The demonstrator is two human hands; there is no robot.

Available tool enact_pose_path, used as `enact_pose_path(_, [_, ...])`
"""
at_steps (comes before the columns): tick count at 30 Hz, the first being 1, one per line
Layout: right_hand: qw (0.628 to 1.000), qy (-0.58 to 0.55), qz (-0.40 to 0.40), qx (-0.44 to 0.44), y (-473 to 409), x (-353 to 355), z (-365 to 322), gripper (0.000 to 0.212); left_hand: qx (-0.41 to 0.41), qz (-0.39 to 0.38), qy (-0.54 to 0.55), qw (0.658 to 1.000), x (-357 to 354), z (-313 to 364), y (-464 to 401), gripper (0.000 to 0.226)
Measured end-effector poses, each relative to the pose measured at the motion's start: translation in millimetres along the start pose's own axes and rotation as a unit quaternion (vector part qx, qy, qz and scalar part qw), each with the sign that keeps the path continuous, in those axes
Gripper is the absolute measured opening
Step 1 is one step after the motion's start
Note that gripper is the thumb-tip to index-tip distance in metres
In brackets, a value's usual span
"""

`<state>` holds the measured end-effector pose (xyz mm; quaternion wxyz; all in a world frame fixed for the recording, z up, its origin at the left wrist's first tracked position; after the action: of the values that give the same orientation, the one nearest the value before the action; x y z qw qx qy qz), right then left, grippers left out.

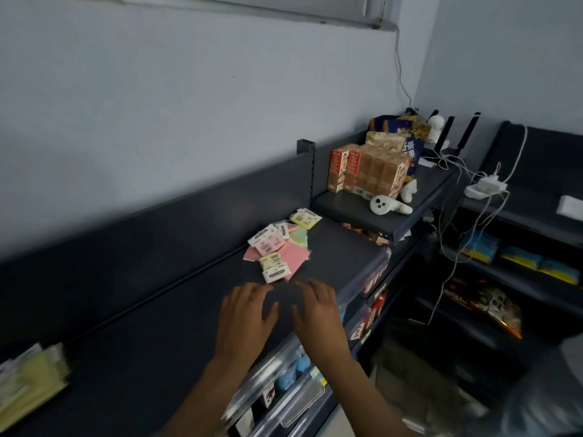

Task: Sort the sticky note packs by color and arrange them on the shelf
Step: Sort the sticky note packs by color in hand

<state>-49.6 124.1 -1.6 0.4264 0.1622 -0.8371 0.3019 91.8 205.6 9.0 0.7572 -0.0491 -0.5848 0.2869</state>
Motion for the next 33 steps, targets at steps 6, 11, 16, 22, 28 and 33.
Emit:
enact_pose_path(6, [0.997, -0.031, -0.058, -0.039, -3, -7, 51, 0.049, 0.033, -0.031, -0.005, 0.999, -34, 10, -5, 0.035])
enact_pose_path(11, [0.995, -0.054, -0.067, -0.045, -18, -12, 66, 0.051, 0.019, -0.021, -0.010, 1.000, -46, 27, -31, 0.035])
enact_pose_path(16, [0.994, -0.063, -0.075, -0.047, -37, -16, 80, 0.051, 0.015, -0.032, -0.001, 0.999, -68, 30, -55, 0.031])
enact_pose_path(22, [0.993, -0.065, -0.093, -0.044, -96, -21, 83, 0.051, 0.024, -0.012, 0.035, 0.999, -86, 18, -97, 0.032])
enact_pose_path(28, [0.983, -0.102, -0.132, -0.081, -168, -38, 95, 0.049, 0.015, -0.011, 0.041, 0.999, -91, 18, -171, 0.038])
enact_pose_path(33, [0.968, -0.075, -0.213, -0.111, -203, -53, 108, 0.030, 0.022, -0.031, 0.056, 0.998, -118, 9, -208, 0.033])
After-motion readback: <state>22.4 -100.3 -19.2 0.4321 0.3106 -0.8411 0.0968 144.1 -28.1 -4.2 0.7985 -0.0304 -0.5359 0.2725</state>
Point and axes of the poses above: each hand's wrist, its own y-axis away from the middle knuckle, its own x-axis out of the back of the hand, z = x × y, the point moved 4 cm from there along -y, towards the middle knuckle, and after that the axes turned 3 degrees about -z, right-handed, at the moved point
